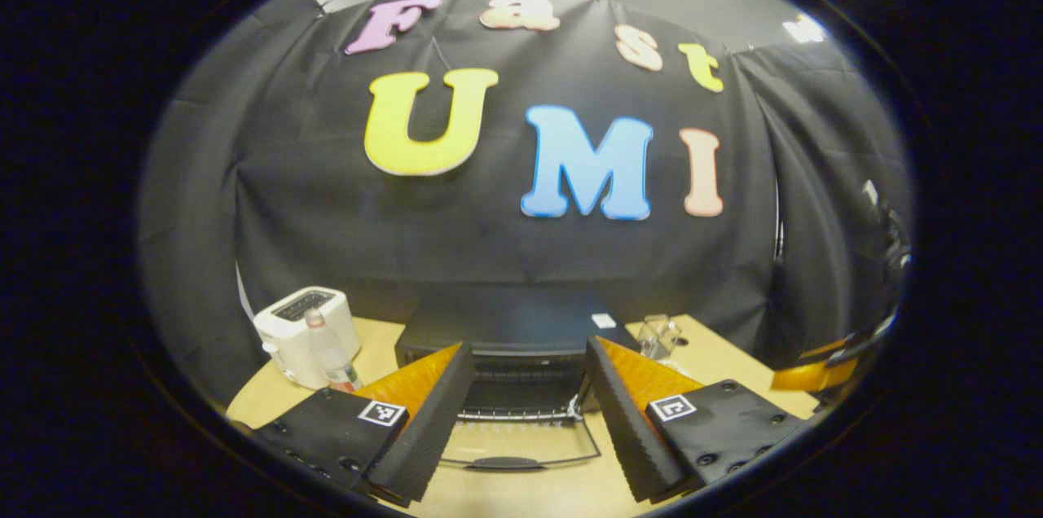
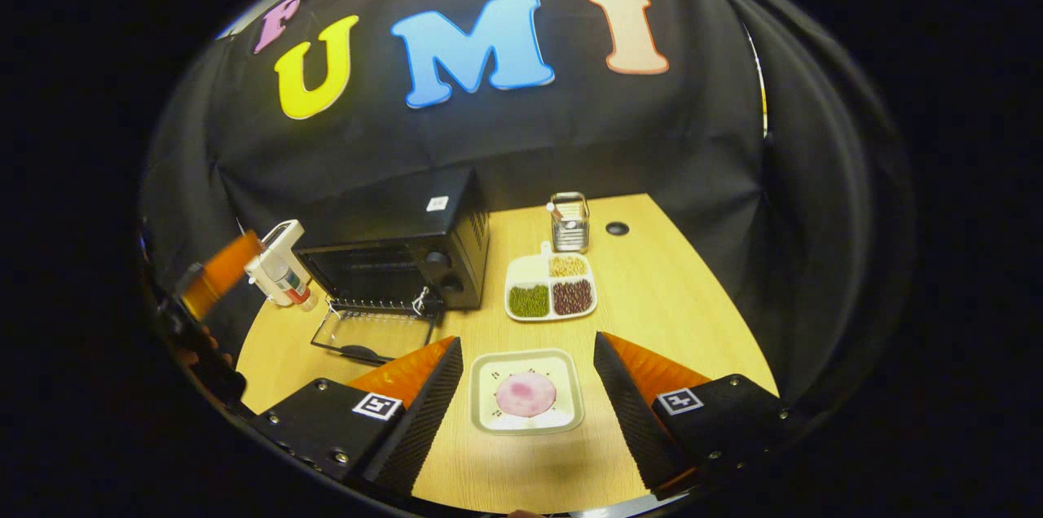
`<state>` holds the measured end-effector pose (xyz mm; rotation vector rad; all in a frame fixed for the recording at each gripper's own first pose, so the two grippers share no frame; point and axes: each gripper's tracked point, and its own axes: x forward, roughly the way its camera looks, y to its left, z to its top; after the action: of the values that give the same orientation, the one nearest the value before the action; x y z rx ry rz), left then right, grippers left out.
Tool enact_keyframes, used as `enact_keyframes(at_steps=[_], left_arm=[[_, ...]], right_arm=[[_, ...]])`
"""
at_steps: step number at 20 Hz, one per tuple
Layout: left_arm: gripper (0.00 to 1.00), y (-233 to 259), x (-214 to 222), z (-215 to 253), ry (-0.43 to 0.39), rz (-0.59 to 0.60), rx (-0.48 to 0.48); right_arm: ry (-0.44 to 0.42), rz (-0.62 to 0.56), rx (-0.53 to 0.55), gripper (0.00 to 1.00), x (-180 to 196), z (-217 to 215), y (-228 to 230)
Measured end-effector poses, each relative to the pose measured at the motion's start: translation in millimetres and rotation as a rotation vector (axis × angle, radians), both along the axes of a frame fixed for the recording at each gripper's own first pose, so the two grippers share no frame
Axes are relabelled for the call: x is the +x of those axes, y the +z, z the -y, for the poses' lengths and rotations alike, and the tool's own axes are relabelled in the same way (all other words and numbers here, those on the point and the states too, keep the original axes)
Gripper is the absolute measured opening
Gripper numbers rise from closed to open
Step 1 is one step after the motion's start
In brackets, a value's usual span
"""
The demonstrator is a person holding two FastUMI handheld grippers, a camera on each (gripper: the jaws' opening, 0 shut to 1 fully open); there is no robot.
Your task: Open the electric oven with the left hand, put the food in, and close the electric oven.
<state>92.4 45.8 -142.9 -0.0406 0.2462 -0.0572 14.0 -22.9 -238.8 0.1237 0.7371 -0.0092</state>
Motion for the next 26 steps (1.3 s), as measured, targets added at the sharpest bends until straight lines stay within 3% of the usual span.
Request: enact_keyframes(at_steps=[1,6,11,16,26], left_arm=[[0.88,22.9,-4.6,-1.8,0.016,0.036,-0.022],[0.98,87.8,-16.4,-20.3,0.061,0.147,-0.043],[0.97,78.2,-31.8,-41.5,0.104,0.117,-0.014],[0.97,64.0,-43.9,-68.7,0.164,0.071,-0.002],[0.98,55.3,-57.7,-101.1,0.232,0.048,-0.007]], right_arm=[[0.001,-0.036,0.016,0.98,-0.2,2.8,-12.4],[0.017,-0.23,0.055,0.99,-1.5,23.1,-75.2],[0.015,-0.397,0.033,0.99,-0.9,45.0,-122.1],[0.018,-0.507,-0.07,0.99,12.1,60.6,-160.1],[0.05,-0.631,-0.176,0.99,20.6,58.9,-197.9]])
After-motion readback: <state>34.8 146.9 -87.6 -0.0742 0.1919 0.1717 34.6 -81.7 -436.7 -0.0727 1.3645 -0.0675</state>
